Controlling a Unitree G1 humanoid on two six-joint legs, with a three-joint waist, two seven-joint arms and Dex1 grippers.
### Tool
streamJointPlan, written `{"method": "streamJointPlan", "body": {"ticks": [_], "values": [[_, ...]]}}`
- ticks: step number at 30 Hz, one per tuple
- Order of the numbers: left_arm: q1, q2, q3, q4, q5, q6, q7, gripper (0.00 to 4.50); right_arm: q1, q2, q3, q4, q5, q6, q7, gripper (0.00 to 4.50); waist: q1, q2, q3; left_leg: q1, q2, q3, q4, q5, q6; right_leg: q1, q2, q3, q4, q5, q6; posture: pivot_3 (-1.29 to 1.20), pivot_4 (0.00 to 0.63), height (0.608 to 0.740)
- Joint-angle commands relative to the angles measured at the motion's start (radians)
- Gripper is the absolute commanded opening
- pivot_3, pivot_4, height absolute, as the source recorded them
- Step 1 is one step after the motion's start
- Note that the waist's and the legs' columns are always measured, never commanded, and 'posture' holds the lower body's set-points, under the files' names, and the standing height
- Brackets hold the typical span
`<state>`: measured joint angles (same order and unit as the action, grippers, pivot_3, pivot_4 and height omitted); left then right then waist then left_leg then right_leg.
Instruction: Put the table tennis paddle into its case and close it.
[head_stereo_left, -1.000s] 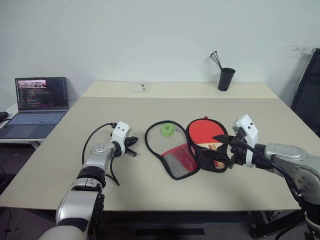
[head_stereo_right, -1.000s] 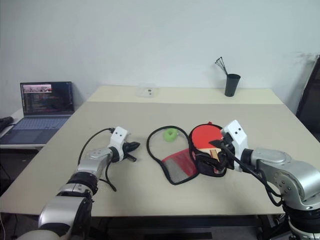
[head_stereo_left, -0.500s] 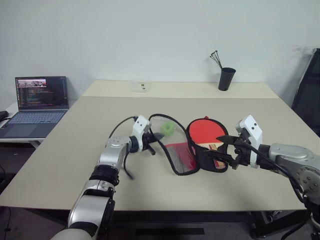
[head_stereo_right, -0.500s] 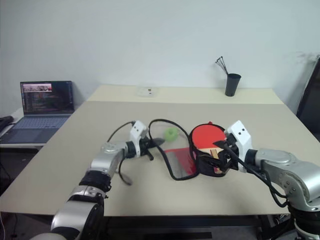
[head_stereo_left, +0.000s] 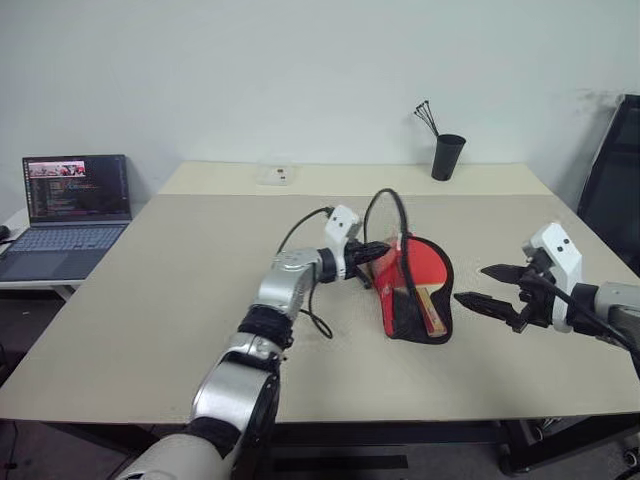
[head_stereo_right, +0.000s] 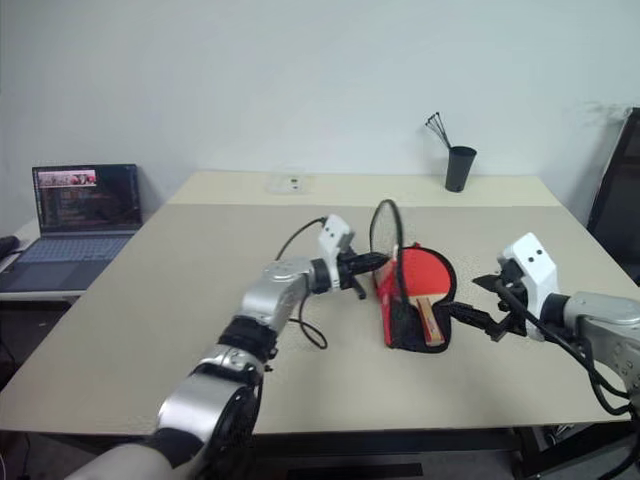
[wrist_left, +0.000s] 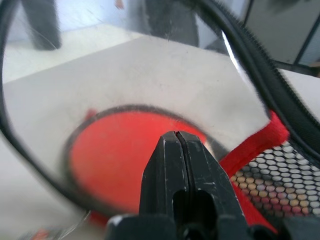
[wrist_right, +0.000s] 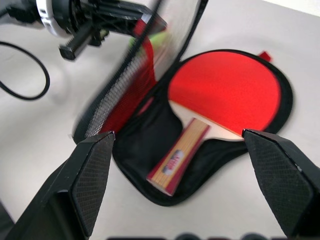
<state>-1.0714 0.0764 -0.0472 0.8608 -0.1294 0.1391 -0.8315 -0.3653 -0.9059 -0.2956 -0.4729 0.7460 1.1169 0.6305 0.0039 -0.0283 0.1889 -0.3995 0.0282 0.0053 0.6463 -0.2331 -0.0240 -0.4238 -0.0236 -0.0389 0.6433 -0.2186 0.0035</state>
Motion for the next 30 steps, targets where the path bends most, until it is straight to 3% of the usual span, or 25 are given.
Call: {"method": "streamJointPlan", "body": {"ticks": [1, 8, 11, 15, 23, 30], "values": [[-0.075, -0.027, 0.006, 0.099, 0.022, -0.101, 0.045, 0.02, -0.012, -0.006, -0.022, -0.014, -0.002, -0.021, -0.011, 4.5, -0.002, 0.0, 0.0, 0.0, 0.0, 0.0, 0.0, 0.0, 0.0, 0.0, 0.0, 0.0, 0.0, 0.0, 0.0, 0.0, 0.15, 0.74], [-0.053, 0.035, 0.05, 0.085, -0.018, -0.157, -0.013, 0.02, -0.035, 0.059, 0.025, 0.018, -0.02, -0.028, -0.066, 4.5, -0.011, 0.0, 0.0, 0.001, 0.001, 0.001, 0.0, -0.001, 0.001, 0.0, 0.001, 0.0, 0.0, 0.0, 0.0, 0.0, 0.15, 0.74], [0.018, 0.091, 0.082, -0.047, -0.088, -0.114, -0.122, 0.02, -0.043, 0.117, 0.057, 0.042, -0.029, -0.026, -0.096, 4.5, -0.014, 0.0, 0.0, 0.001, 0.002, 0.001, -0.001, -0.001, 0.001, 0.0, 0.002, 0.001, 0.001, 0.0, 0.0, 0.0, 0.15, 0.74], [0.18, 0.221, 0.122, -0.354, -0.218, 0.066, -0.255, 0.02, -0.067, 0.191, 0.126, 0.135, -0.089, -0.059, -0.135, 4.5, -0.02, 0.0, 0.0, 0.001, 0.002, 0.001, -0.001, 0.0, 0.001, -0.001, 0.002, 0.002, 0.001, 0.0, 0.0, 0.0, 0.15, 0.74], [0.396, 0.418, 0.19, -0.761, -0.351, 0.299, -0.237, 0.02, -0.22, 0.336, 0.184, 0.507, -0.246, -0.19, -0.217, 4.5, -0.019, 0.0, 0.0, 0.002, 0.002, 0.0, 0.0, 0.0, 0.001, 0.0, 0.001, 0.003, 0.002, 0.0, 0.0, 0.0, 0.15, 0.74], [0.448, 0.442, 0.195, -0.861, -0.385, 0.344, -0.165, 0.02, -0.326, 0.365, 0.24, 0.831, -0.393, -0.343, -0.192, 4.5, -0.005, 0.0, 0.0, 0.001, 0.001, 0.0, 0.0, 0.0, 0.001, 0.0, 0.001, 0.003, 0.001, 0.0, 0.0, 0.0, 0.15, 0.74]]}}
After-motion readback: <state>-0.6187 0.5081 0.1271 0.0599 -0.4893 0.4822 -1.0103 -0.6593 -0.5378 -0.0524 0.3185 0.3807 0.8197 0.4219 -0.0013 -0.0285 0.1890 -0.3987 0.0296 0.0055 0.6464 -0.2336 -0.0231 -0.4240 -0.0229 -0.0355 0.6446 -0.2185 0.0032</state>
